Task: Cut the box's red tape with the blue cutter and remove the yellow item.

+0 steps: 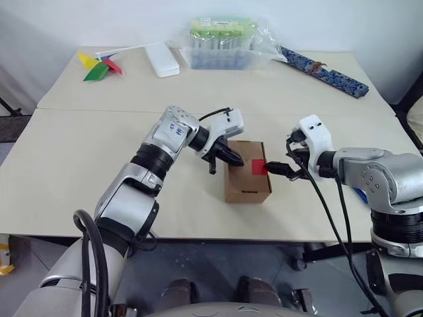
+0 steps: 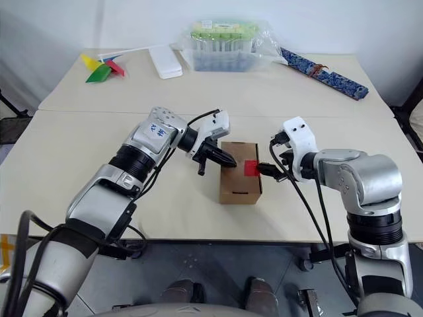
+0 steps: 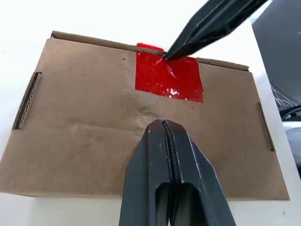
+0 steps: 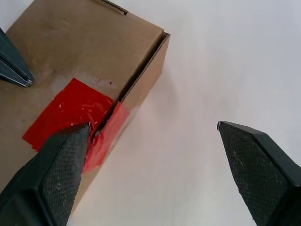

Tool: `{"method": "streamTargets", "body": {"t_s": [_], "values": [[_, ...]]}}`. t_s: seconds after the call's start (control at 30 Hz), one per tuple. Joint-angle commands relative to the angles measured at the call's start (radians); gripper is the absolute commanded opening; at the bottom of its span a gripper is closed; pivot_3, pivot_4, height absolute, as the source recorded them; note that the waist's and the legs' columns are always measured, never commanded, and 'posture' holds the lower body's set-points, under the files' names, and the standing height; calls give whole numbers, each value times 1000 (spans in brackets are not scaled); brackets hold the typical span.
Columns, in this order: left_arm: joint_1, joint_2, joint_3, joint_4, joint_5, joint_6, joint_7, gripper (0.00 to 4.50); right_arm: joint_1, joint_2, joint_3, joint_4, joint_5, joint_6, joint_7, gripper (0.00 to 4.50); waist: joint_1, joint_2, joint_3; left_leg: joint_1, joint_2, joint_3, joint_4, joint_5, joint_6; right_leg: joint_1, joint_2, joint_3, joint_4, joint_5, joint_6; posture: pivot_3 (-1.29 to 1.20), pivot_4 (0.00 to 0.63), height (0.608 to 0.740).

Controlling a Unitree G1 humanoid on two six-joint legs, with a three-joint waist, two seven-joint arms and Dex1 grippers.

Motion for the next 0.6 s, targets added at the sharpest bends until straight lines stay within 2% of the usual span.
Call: {"method": "streamTargets", "body": {"t_s": [0.03, 0.33, 0.6], "values": [[37, 12, -38, -20, 41, 33, -18, 0, 56, -58, 28, 64, -39, 25, -26, 4468, 0, 0, 0, 0, 0, 0, 0, 0, 0, 0, 0, 0, 0, 0, 0, 0, 150, 740], [55, 15, -66, -45, 61, 40, -21, 0, 27, -70, 62, 52, -15, 10, -7, 4468, 1, 0, 0, 0, 0, -1, 2, 0, 0, 1, 0, 0, 1, 0, 0, 0, 150, 740], [74, 19, -82, -63, 65, 43, -22, 0, 72, -123, 80, 62, -17, -11, 18, 4468, 2, -4, -2, 1, 0, -3, 2, 0, 0, 3, 0, -1, 0, 0, 0, 0, 150, 740]]}}
